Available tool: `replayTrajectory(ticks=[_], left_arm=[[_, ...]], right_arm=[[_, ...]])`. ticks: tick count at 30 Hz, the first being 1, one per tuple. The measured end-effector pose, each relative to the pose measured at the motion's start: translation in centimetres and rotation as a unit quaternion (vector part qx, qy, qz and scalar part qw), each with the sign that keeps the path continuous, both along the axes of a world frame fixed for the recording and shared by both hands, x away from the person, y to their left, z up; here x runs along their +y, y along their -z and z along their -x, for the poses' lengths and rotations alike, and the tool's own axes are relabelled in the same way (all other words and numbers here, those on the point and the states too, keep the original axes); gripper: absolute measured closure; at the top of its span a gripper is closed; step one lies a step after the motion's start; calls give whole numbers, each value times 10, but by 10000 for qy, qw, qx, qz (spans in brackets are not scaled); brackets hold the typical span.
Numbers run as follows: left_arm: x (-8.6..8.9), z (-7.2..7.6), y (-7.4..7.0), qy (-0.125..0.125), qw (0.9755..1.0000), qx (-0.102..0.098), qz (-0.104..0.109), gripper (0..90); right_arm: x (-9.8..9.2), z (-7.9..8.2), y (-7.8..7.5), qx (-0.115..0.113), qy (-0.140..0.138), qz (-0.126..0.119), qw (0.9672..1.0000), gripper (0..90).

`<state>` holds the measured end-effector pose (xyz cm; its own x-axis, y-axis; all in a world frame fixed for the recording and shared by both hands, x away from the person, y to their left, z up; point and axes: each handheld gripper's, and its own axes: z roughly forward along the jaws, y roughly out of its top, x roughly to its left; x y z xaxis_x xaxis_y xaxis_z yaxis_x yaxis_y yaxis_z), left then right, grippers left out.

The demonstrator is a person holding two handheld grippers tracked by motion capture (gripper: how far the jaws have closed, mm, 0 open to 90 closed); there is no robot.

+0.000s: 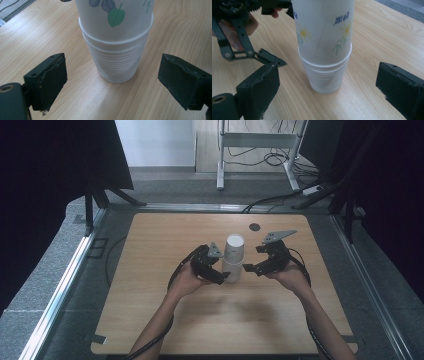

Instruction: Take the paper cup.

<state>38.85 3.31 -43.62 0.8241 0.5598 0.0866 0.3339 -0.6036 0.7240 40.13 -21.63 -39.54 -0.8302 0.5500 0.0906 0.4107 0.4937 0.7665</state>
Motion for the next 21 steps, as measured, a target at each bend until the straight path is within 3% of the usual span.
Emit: replayTrajectory(ticks=[21], left_arm=[[-13, -15, 3, 147, 9995, 139, 235, 128]], right_arm=[[23, -20, -8, 25, -45, -18, 10000, 110]])
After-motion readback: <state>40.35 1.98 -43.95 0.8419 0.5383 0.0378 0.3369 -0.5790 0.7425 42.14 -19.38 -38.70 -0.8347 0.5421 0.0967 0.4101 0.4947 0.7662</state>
